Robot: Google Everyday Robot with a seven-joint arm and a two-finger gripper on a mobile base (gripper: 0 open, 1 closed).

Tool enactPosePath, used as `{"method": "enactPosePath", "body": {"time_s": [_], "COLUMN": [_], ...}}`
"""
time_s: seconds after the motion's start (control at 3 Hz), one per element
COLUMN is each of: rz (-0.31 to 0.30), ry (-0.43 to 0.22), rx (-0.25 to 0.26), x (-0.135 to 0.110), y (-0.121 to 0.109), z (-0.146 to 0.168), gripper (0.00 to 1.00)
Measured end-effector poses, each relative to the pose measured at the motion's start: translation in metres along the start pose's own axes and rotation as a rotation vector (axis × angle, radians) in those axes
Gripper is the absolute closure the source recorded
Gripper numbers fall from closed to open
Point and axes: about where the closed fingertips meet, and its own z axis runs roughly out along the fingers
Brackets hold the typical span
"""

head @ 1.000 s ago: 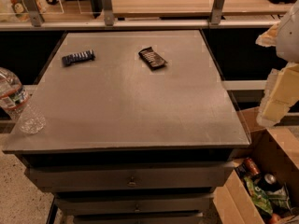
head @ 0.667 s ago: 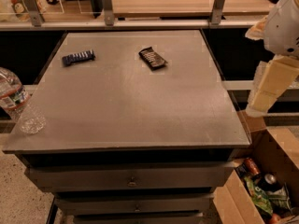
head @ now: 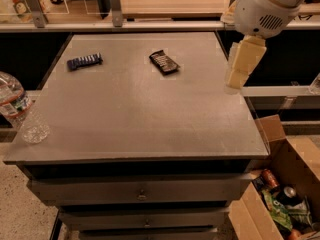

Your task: Pick rxbar blueberry

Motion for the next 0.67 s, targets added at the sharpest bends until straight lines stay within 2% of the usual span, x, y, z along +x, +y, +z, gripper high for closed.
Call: {"method": "enactPosePath", "body": {"time_s": [0.67], "rz": [-0.076], "ry": [-0.063], "rx": [0.014], "x": [-0.049], "y": [-0.060], "z": [0.040], "gripper": [0.00]}}
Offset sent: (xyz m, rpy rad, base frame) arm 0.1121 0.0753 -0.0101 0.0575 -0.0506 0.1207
